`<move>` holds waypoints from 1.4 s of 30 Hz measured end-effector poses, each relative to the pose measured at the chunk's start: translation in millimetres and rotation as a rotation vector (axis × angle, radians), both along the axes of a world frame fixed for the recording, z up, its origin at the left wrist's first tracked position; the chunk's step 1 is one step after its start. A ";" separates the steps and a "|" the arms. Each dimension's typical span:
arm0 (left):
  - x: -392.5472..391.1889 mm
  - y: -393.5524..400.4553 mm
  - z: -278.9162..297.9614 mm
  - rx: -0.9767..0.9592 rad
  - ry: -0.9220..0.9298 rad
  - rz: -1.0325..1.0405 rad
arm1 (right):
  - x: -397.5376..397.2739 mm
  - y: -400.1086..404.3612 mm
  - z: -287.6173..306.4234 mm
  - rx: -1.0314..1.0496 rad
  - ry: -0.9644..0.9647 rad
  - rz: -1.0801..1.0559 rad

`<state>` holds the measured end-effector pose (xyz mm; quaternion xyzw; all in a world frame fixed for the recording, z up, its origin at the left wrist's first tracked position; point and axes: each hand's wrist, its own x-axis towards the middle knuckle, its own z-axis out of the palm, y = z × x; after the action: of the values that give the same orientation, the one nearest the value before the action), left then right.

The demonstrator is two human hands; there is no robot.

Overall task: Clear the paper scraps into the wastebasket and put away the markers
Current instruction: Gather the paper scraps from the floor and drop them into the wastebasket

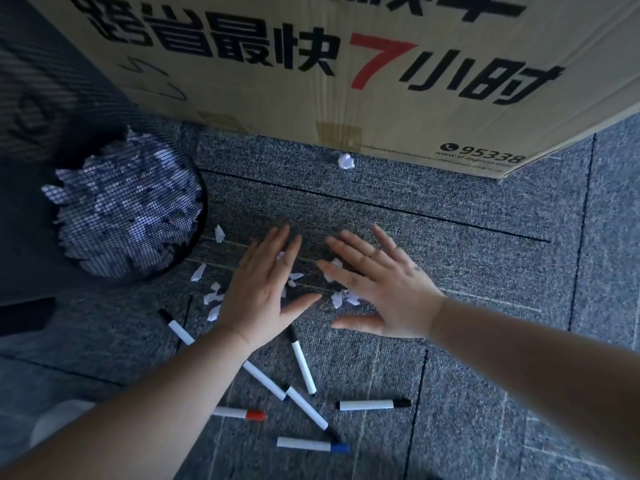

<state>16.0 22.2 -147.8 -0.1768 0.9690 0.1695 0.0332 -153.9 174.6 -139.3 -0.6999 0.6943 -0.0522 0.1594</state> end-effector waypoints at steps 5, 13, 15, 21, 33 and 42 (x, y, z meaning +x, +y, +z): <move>9.5 3.4 -4.8 -0.191 0.091 -0.017 | -2.7 3.6 0.6 0.022 0.044 -0.033; 25.6 -1.5 -7.2 -0.340 0.132 0.004 | 17.7 -29.5 -8.6 0.027 0.087 -0.039; 31.5 -3.8 -6.8 -0.338 0.137 0.019 | 18.7 -29.4 -13.3 -0.063 0.082 -0.039; 32.9 -5.8 -10.7 -0.348 0.172 -0.083 | 19.1 -27.8 -20.5 -0.233 0.040 0.022; 34.3 -5.3 -3.6 -0.323 0.165 -0.031 | 28.8 -41.1 -18.8 -0.223 0.105 0.049; 15.3 -26.5 8.9 -0.199 -0.007 -0.137 | 25.7 -58.9 -5.6 -0.079 0.010 0.161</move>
<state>31.4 -4.3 -138.9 -0.1133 0.9907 0.0689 0.0304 -128.2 115.7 -144.8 -0.7595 0.6339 -0.0630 0.1320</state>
